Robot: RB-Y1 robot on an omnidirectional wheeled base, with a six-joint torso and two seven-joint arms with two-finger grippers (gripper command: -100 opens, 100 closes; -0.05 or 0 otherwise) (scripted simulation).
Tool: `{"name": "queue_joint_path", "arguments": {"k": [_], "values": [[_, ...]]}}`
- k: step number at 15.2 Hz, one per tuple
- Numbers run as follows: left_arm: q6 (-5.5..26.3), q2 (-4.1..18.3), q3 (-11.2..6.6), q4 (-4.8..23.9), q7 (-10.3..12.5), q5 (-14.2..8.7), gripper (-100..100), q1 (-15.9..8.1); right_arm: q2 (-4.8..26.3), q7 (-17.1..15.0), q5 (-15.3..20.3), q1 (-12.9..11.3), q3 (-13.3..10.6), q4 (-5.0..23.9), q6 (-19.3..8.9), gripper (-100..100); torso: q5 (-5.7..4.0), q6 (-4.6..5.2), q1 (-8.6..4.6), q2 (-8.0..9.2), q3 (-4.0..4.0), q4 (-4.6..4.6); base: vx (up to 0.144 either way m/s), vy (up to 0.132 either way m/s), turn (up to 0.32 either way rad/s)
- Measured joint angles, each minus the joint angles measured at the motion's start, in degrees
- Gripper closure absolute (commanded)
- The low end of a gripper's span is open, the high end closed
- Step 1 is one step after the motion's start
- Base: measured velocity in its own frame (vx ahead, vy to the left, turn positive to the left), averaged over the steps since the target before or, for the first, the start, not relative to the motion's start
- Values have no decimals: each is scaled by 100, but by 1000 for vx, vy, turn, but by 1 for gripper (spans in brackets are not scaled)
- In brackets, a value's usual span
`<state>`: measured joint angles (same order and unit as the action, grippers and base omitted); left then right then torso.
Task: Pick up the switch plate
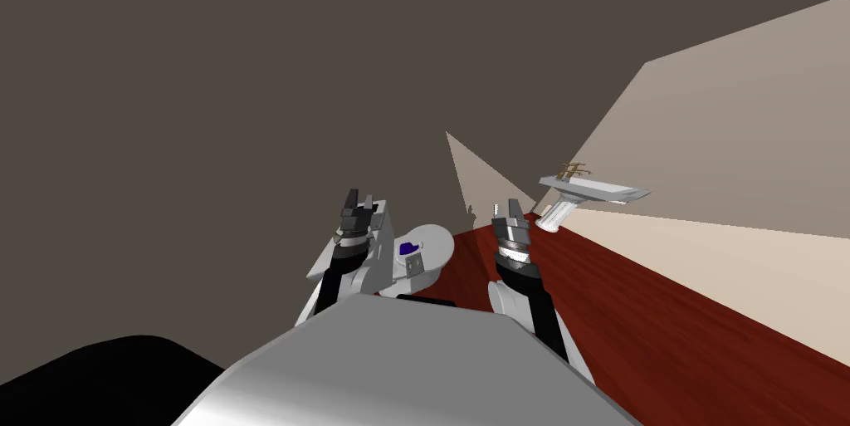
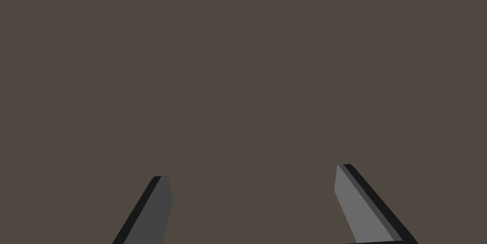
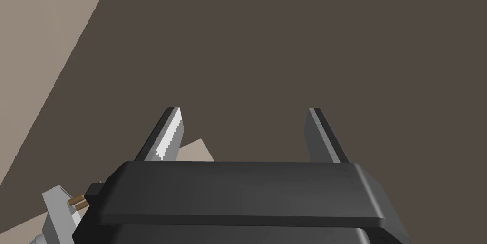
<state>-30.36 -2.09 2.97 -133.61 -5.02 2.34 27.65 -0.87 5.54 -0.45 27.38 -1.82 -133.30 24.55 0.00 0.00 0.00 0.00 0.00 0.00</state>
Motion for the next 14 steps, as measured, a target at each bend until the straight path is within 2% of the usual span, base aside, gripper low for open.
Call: {"name": "queue_joint_path", "arguments": {"k": [8, 14], "values": [[133, 836, -19, 109, 21, -41, -100, -1, 0, 0, 0, 0, 0, 0, 0, 0, -1, 0, -5, -3, -2, -1, 6, -14, 23], [401, 1430, -101, 339, 92, -159, -100, -13, 0, 0, 0, 0, 0, 0, 0, 0, -3, -1, -16, -7, -4, -2, 15, -41, 52]]}}
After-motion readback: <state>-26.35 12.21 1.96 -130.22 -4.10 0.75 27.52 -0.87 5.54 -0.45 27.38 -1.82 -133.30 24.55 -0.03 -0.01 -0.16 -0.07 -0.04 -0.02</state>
